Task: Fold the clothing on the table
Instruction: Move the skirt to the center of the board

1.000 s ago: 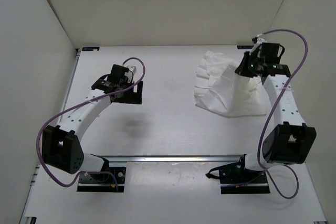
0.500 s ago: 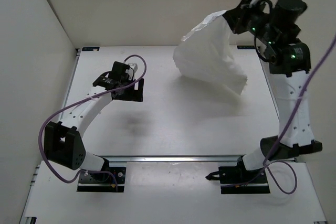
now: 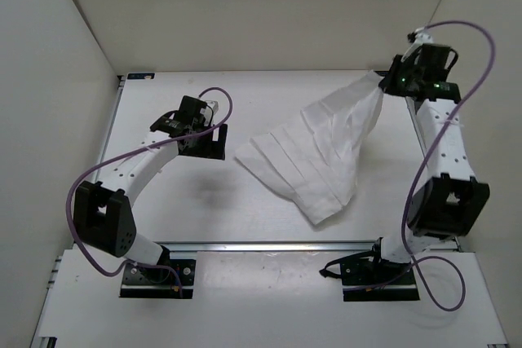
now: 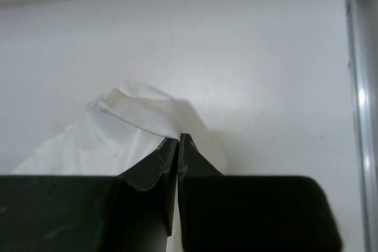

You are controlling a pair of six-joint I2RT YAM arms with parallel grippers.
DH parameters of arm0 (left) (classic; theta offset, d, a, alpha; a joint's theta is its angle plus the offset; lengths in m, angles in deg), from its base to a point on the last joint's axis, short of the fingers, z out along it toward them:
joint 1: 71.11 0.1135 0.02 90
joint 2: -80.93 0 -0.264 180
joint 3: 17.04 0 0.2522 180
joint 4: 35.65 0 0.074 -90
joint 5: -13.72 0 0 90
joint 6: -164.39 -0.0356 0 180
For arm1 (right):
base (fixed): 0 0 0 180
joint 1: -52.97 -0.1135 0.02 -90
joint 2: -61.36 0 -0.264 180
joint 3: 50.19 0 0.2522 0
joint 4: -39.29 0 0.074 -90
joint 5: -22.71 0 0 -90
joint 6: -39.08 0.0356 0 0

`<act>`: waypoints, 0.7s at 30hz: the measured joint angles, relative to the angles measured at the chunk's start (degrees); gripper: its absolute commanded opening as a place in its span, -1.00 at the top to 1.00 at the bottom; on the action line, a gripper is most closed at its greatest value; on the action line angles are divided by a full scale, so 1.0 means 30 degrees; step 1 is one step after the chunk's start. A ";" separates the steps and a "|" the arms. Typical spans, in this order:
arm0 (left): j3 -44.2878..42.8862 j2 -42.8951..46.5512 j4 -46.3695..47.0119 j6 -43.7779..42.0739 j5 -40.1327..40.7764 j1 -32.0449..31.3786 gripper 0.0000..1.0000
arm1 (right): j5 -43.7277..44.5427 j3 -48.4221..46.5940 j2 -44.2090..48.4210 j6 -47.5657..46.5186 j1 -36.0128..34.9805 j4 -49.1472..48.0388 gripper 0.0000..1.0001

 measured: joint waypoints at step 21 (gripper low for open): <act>0.0015 -0.0896 0.0364 0.0138 -0.1180 -0.0051 -0.97 | 0.3002 -0.0255 -0.4422 -0.0736 -0.0073 -0.0962 -0.60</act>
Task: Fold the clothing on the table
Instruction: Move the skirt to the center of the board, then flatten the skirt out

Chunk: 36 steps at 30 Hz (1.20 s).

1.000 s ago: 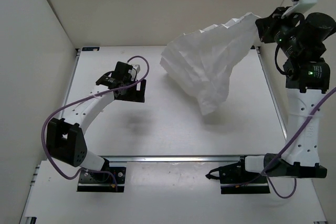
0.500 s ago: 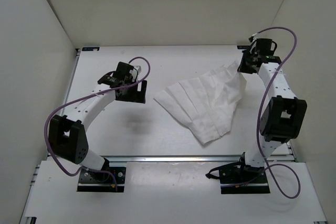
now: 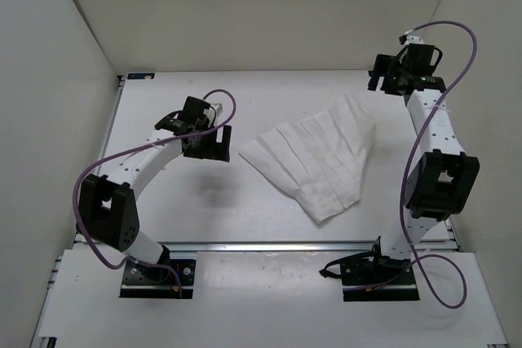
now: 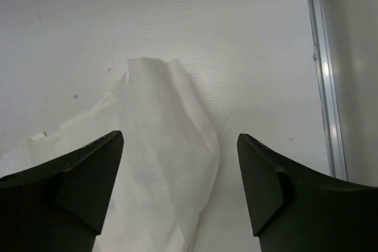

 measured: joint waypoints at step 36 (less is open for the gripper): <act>0.2863 0.1741 0.1428 0.0233 -0.1093 0.0000 -0.98 | -0.2069 2.0050 1.1213 0.7198 -0.6870 0.2222 -0.47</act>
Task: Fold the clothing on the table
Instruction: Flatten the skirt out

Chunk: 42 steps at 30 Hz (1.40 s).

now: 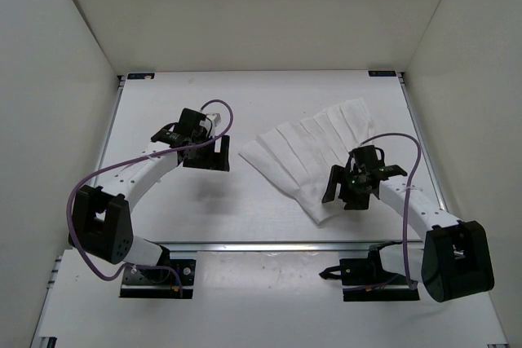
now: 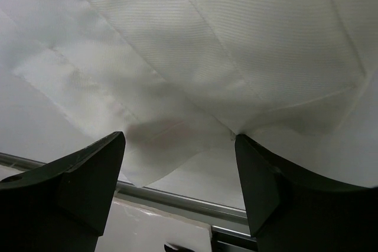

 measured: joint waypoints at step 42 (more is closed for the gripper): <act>-0.0007 -0.0007 0.0066 -0.0007 -0.0226 0.0408 -0.97 | 0.0561 0.0947 -0.1399 0.0015 0.0882 -0.1792 1.00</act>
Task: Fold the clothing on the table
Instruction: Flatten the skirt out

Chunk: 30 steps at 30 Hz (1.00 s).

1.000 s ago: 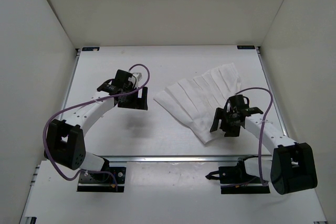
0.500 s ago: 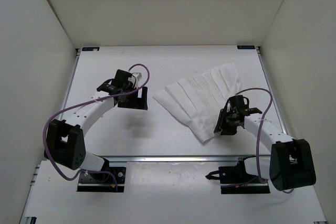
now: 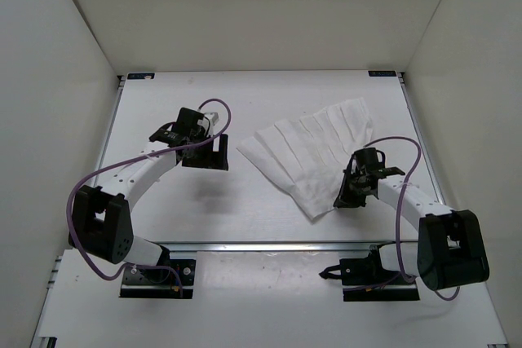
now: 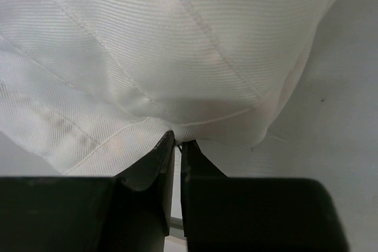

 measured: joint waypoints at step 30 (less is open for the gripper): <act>0.3089 0.0415 0.9602 0.6659 -0.7482 0.0444 -0.97 | -0.2113 -2.9121 -0.9697 -0.3767 -0.4175 0.3956 1.00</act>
